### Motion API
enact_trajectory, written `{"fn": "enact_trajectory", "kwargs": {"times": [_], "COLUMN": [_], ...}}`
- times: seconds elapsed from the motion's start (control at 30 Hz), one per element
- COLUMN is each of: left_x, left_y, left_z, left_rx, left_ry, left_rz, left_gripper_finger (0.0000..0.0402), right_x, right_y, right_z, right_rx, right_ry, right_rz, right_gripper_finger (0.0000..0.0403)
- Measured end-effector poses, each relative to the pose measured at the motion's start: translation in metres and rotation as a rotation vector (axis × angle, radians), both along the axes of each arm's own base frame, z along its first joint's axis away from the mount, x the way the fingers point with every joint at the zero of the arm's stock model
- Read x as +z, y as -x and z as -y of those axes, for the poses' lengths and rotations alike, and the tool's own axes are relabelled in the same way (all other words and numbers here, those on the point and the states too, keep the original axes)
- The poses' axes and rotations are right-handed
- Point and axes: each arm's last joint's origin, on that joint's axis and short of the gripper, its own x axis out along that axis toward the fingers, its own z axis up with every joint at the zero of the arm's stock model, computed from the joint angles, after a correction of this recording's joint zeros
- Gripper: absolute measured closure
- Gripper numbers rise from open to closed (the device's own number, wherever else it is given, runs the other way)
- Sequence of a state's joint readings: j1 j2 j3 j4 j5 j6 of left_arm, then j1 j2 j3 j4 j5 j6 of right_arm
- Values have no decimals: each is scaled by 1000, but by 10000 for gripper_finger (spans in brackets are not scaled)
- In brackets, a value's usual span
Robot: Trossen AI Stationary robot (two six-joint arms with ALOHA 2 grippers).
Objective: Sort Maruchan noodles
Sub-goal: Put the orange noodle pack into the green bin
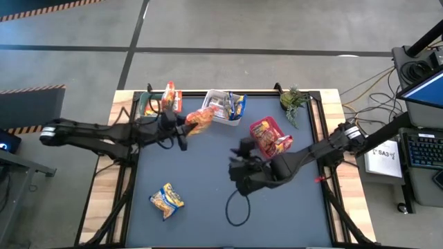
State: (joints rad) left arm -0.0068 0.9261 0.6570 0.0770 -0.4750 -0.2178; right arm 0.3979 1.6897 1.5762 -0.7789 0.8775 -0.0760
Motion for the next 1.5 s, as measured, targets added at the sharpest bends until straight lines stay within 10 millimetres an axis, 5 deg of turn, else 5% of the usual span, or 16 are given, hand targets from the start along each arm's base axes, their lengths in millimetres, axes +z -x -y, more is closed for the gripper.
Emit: {"fn": "enact_trajectory", "kwargs": {"times": [0.27, 0.63, 1.1, 1.5], "left_x": [32, 53, 31, 2], "left_y": [23, 55, 69, 53], "left_z": [-4, -18, -76, -111], "left_rx": [191, 529, 901, 965], "left_ry": [12, -43, -10, 66], "left_rz": [-274, -463, -628, -780], "left_gripper_finger": [289, 298, 325, 325], "right_x": [6, -9, -35, -32], "right_y": [-20, 6, 65, 82], "right_z": [25, 62, 74, 78], "right_rx": [260, 314, 318, 343], "right_ry": [-116, -315, -380, -351], "right_rz": [46, 149, 427, 484], "right_gripper_finger": [268, 275, 278, 281]}}
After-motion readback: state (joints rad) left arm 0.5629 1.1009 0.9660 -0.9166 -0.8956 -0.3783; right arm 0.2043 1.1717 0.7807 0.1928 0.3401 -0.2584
